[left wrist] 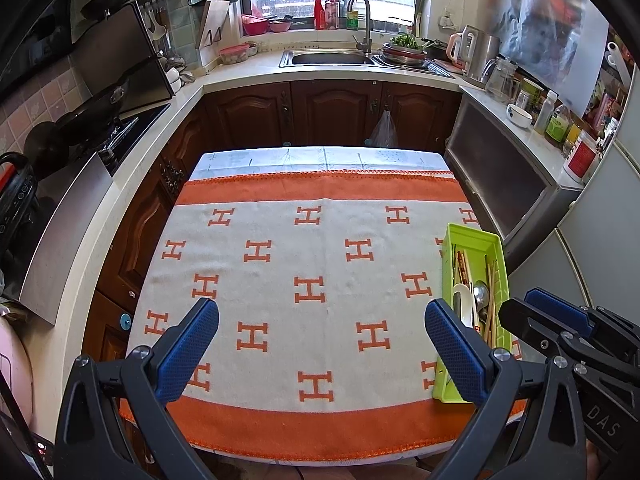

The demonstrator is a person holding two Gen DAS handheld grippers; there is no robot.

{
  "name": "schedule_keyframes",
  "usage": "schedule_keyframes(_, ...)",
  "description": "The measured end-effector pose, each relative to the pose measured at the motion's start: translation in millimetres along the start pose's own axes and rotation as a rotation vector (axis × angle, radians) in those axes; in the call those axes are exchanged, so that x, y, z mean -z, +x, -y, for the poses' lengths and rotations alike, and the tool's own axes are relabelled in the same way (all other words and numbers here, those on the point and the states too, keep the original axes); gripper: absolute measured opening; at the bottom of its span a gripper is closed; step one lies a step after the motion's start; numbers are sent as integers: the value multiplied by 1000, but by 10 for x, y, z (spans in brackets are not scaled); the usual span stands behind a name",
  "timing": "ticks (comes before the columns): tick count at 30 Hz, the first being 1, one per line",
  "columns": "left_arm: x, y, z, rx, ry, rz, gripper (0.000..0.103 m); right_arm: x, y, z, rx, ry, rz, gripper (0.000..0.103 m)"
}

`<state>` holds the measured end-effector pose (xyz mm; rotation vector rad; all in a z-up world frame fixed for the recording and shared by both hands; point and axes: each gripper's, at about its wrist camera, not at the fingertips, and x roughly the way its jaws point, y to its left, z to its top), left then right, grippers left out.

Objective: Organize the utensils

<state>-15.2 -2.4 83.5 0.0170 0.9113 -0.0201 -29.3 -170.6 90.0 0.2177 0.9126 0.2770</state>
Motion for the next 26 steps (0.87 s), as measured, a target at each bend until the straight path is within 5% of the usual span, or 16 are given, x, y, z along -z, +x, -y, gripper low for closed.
schedule_keyframes(26,-14,10,-45,-7,13,-11,102,6,6,1,3,-2,1,35)
